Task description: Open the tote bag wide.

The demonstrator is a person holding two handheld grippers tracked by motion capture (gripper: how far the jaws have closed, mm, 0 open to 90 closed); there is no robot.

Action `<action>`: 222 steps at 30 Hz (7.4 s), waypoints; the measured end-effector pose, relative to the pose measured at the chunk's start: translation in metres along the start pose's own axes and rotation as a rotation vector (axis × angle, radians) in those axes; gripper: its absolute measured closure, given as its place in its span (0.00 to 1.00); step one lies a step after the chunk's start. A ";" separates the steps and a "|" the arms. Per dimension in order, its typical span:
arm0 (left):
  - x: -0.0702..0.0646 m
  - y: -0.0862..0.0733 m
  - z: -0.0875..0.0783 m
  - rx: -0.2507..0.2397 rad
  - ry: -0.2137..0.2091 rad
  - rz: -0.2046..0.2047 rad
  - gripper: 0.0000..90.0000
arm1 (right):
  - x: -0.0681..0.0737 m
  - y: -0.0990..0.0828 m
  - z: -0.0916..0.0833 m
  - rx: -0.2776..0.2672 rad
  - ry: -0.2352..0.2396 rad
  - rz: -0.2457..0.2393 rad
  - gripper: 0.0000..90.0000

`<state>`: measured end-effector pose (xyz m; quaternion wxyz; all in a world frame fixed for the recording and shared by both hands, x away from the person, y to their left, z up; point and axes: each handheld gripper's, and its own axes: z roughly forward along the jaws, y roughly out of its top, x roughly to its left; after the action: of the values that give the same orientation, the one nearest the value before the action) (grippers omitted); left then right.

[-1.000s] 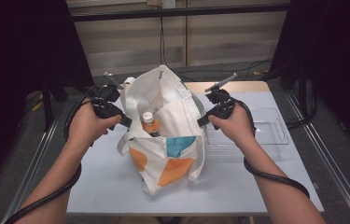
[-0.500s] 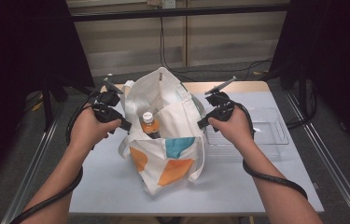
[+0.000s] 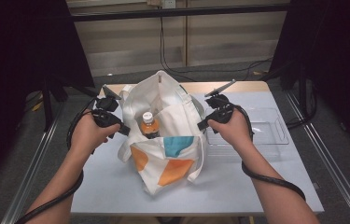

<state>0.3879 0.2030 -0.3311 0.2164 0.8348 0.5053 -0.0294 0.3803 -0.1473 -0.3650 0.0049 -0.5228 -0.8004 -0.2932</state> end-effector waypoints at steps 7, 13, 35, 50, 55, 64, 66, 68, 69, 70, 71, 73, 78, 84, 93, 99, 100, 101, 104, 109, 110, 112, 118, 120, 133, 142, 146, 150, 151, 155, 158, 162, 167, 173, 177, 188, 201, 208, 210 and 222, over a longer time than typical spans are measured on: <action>0.004 -0.005 0.010 0.018 -0.007 -0.006 0.96 | 0.001 -0.003 0.008 0.017 -0.010 -0.008 0.87; 0.004 -0.008 0.015 0.019 -0.007 -0.010 0.96 | 0.001 -0.004 0.011 0.018 -0.008 -0.016 0.87; 0.006 -0.023 0.030 0.027 -0.036 0.001 0.97 | 0.008 -0.014 0.021 0.033 -0.013 -0.028 0.87; 0.008 -0.030 0.036 0.031 -0.043 0.009 0.97 | 0.014 -0.020 0.032 0.046 -0.004 -0.041 0.87; 0.010 -0.032 0.039 0.031 -0.044 0.006 0.97 | 0.016 -0.021 0.037 0.050 -0.008 -0.054 0.87; 0.011 -0.036 0.044 0.025 -0.052 0.010 0.97 | 0.018 -0.027 0.045 0.057 0.002 -0.044 0.87; 0.011 -0.036 0.045 0.029 -0.052 0.010 0.97 | 0.018 -0.027 0.047 0.058 0.001 -0.045 0.87; 0.011 -0.037 0.047 0.034 -0.049 0.011 0.97 | 0.019 -0.028 0.049 0.056 0.004 -0.050 0.86; 0.011 -0.037 0.047 0.034 -0.049 0.011 0.97 | 0.019 -0.028 0.049 0.056 0.004 -0.050 0.86; 0.011 -0.038 0.048 0.032 -0.050 0.006 0.97 | 0.020 -0.029 0.050 0.058 0.003 -0.048 0.86; 0.011 -0.038 0.048 0.032 -0.050 0.006 0.97 | 0.020 -0.029 0.050 0.058 0.003 -0.048 0.86; 0.012 -0.039 0.050 0.035 -0.049 0.011 0.97 | 0.021 -0.029 0.052 0.055 0.004 -0.049 0.86; 0.013 -0.043 0.053 0.030 -0.061 0.005 0.97 | 0.022 -0.033 0.055 0.048 0.003 -0.055 0.86; 0.015 -0.046 0.057 0.022 -0.065 0.004 0.97 | 0.021 -0.037 0.058 0.036 0.004 -0.053 0.86; 0.017 -0.052 0.064 0.030 -0.075 0.003 0.98 | 0.024 -0.040 0.062 0.045 -0.016 -0.063 0.86; 0.017 -0.052 0.061 0.018 -0.082 -0.001 0.98 | 0.026 -0.039 0.060 0.046 -0.017 -0.068 0.85; 0.017 -0.052 0.058 0.013 -0.082 0.011 0.98 | 0.026 -0.038 0.059 0.046 -0.017 -0.070 0.84; 0.017 -0.052 0.058 0.013 -0.082 0.011 0.96 | 0.026 -0.038 0.058 0.046 -0.015 -0.070 0.83; 0.018 -0.050 0.052 -0.005 -0.071 0.025 0.88 | 0.024 -0.036 0.055 0.038 -0.012 -0.069 0.79; 0.019 -0.049 0.039 -0.026 -0.088 0.029 0.84 | 0.021 -0.034 0.049 0.024 -0.011 -0.061 0.75; 0.018 -0.048 0.036 -0.039 -0.088 0.027 0.83 | 0.021 -0.034 0.048 0.018 -0.011 -0.062 0.75; 0.017 -0.046 0.029 -0.053 -0.086 0.038 0.80 | 0.021 -0.032 0.044 0.014 -0.017 -0.069 0.73; 0.011 -0.037 0.009 -0.108 -0.074 0.039 0.74 | 0.021 -0.024 0.031 -0.007 -0.030 -0.070 0.69; 0.009 -0.033 0.002 -0.121 -0.067 0.049 0.73 | 0.021 -0.023 0.030 -0.012 -0.031 -0.064 0.69; -0.009 -0.008 -0.017 -0.139 -0.075 0.081 0.59 | 0.016 -0.010 0.021 -0.020 -0.038 -0.055 0.67; -0.011 0.001 -0.029 -0.187 -0.048 0.080 0.55 | 0.011 -0.009 0.018 -0.039 -0.043 -0.042 0.61; -0.012 0.010 -0.034 -0.220 -0.020 0.086 0.56 | 0.011 -0.006 0.014 -0.050 -0.051 -0.042 0.60; -0.012 0.018 -0.033 -0.228 0.004 0.090 0.59 | 0.010 -0.002 0.014 -0.053 -0.047 -0.048 0.61; -0.012 0.020 -0.032 -0.234 0.014 0.088 0.61 | 0.011 -0.001 0.014 -0.051 -0.045 -0.042 0.61; -0.010 0.028 -0.029 -0.246 0.023 0.088 0.65 | 0.011 0.004 0.017 -0.052 -0.053 -0.051 0.61; -0.011 0.031 -0.026 -0.249 0.039 0.098 0.67 | 0.007 0.008 0.019 -0.062 -0.050 -0.047 0.61; -0.009 0.034 -0.026 -0.262 0.038 0.093 0.73 | 0.004 0.012 0.023 -0.070 -0.047 -0.037 0.63; -0.005 0.037 -0.026 -0.265 0.039 0.072 0.84 | 0.004 0.017 0.030 -0.066 -0.038 -0.026 0.67; -0.001 0.037 -0.023 -0.257 0.050 0.075 0.90 | 0.007 0.026 0.032 -0.073 -0.046 -0.032 0.71; 0.002 0.037 -0.021 -0.254 0.049 0.074 0.93 | 0.006 0.030 0.035 -0.062 -0.055 -0.026 0.75; 0.013 0.034 -0.016 -0.235 0.065 0.049 0.96 | 0.002 0.034 0.040 -0.064 -0.046 -0.013 0.88; 0.032 0.030 0.000 -0.209 0.085 0.008 0.96 | 0.002 0.031 0.048 -0.064 -0.059 -0.013 0.89; 0.044 0.028 0.011 -0.191 0.076 -0.021 0.96 | 0.002 0.030 0.054 -0.062 -0.055 -0.025 0.89; 0.045 0.028 0.013 -0.194 0.078 -0.026 0.96 | 0.002 0.030 0.054 -0.059 -0.057 -0.023 0.89; 0.057 0.021 0.033 -0.177 0.071 -0.047 0.96 | -0.004 0.024 0.065 -0.036 -0.061 -0.014 0.91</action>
<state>0.4393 0.2292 -0.3687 0.2706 0.8009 0.5327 0.0398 0.4219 -0.1127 -0.4090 -0.0308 -0.5258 -0.7985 -0.2914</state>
